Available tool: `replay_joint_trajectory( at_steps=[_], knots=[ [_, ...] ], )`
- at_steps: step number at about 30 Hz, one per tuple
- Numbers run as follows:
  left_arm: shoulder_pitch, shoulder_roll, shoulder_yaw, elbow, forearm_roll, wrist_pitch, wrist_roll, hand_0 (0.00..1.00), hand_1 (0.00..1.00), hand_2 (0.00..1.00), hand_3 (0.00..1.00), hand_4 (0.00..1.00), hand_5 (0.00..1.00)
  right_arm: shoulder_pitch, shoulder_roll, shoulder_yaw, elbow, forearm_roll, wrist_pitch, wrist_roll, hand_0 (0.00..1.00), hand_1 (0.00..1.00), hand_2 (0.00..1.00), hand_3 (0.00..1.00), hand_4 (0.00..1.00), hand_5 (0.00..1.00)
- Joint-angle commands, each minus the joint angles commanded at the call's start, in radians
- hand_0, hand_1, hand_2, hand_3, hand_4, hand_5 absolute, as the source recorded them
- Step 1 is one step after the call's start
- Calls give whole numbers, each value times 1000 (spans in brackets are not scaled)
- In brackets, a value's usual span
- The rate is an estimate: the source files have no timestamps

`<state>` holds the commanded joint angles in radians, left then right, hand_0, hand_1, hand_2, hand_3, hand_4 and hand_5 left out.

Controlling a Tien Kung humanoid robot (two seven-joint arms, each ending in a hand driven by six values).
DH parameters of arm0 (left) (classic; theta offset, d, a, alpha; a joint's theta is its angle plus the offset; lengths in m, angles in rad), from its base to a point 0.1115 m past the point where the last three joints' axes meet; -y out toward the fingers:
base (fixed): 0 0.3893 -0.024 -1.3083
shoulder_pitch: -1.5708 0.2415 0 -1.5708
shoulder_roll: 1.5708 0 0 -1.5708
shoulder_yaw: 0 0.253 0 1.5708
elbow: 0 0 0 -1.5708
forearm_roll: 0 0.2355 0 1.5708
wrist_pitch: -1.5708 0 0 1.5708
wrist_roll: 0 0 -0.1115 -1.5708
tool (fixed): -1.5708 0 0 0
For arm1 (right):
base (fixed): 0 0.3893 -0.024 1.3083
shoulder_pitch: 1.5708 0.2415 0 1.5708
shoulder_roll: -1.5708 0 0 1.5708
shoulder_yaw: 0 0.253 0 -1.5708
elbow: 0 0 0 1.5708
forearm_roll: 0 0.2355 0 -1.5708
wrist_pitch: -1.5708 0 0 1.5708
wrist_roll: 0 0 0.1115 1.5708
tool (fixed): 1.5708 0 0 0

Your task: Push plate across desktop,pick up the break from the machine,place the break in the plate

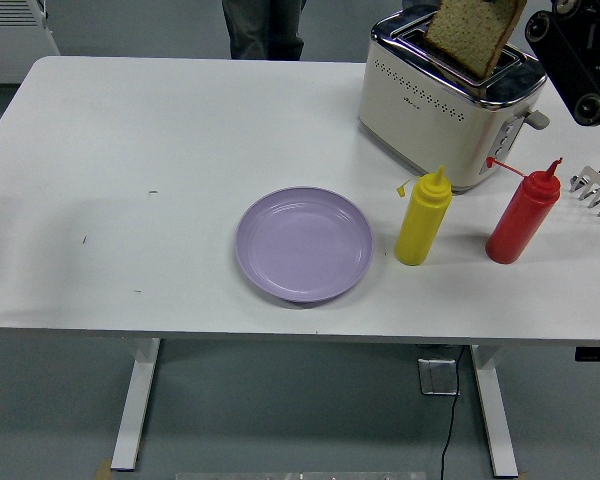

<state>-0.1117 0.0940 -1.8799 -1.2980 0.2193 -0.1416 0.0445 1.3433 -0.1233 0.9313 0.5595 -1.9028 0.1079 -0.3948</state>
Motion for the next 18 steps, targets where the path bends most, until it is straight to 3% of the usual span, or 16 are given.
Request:
replay_joint_trajectory(
  at_steps=[10, 15, 16, 18],
  knots=[
    [-3, -2, 2, 1, 0, 0, 0, 831, 825, 864, 830, 663, 998, 4, 10, -10, -13, -2, -18, 18, 289, 339, 395, 473, 340, 24],
    [-4, -1, -2, 0, 0, 0, 0, 831, 825, 864, 830, 663, 998, 3, 8, -15, -11, 5, 12, 22, 289, 339, 395, 473, 340, 24],
    [-3, -1, -3, 0, 0, 0, -1, 831, 825, 864, 830, 663, 998, 3, 7, -16, -10, 6, 17, 24, 317, 394, 453, 564, 426, 127],
    [-4, -1, -3, 0, 0, 1, -1, 831, 825, 864, 830, 663, 998, 3, 6, -20, -9, 6, 30, 31, 317, 394, 453, 564, 426, 127]
  ],
)
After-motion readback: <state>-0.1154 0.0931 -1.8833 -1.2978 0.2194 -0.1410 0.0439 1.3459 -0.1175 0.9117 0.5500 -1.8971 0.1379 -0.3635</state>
